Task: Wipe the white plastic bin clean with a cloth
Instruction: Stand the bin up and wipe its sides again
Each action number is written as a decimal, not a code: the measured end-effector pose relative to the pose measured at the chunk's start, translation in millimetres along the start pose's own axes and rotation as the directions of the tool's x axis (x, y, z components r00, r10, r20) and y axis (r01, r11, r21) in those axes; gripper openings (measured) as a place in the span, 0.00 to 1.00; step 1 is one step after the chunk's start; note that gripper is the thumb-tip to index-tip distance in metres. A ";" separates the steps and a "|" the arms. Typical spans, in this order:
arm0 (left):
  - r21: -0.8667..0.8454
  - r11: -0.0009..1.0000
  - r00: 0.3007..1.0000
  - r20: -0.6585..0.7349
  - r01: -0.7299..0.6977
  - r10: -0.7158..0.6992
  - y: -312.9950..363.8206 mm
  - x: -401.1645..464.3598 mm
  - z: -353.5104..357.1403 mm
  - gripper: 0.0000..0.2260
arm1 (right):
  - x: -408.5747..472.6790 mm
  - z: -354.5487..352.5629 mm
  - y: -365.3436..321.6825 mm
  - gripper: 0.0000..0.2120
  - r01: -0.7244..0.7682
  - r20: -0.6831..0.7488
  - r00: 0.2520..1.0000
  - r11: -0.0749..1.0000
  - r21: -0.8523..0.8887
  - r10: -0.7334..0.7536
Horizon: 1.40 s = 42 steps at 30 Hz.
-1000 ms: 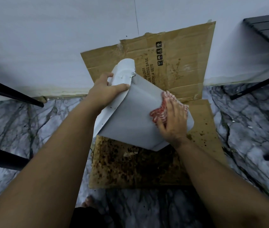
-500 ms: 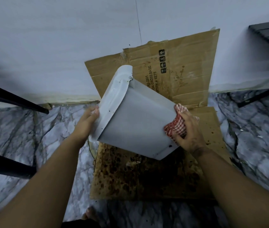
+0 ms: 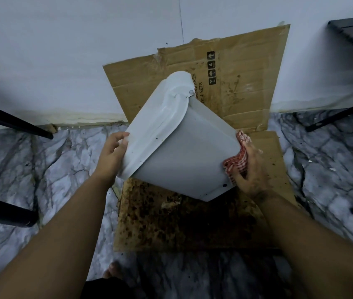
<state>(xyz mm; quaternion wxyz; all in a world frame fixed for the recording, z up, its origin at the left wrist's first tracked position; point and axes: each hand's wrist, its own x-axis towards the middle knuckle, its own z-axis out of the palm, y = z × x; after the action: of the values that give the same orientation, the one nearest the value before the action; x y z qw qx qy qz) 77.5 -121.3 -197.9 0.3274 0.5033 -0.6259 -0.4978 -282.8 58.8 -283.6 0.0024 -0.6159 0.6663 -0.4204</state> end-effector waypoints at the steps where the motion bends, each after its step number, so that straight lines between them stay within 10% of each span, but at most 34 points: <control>1: 0.019 1.000 1.000 0.011 -0.006 0.006 -1.7 1.3 -1.2 0.15 | 1.3 2.7 -3.5 0.38 -0.009 -0.015 1.000 1.000 -0.015 0.009; 15: -0.177 0.956 0.959 -0.123 0.232 -0.256 -16.3 12.0 -18.0 0.11 | 84.0 28.1 -33.9 0.28 -0.075 -0.046 0.996 0.993 0.086 0.079; 20: -0.461 0.698 0.815 0.108 0.548 -0.569 -34.9 9.4 -19.1 0.13 | 65.5 30.7 -21.6 0.28 -0.083 -0.091 0.992 0.993 0.089 0.091; 36: -0.447 0.746 0.861 0.130 0.494 -0.492 -10.1 10.9 14.9 0.29 | 99.7 28.6 -28.8 0.21 -0.114 -0.141 0.977 0.950 0.292 0.161; 42: -0.412 0.842 0.936 0.109 0.348 -0.334 -15.7 -1.3 14.6 0.51 | 91.9 21.1 -24.9 0.20 -0.113 -0.169 0.970 0.941 0.318 0.174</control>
<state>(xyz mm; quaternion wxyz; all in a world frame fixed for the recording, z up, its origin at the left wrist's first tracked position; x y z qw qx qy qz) 69.4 -115.7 -217.1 0.3251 0.5147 -0.4079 -0.6805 -273.7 -25.8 -236.0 0.0633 -0.5135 0.6333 -0.5755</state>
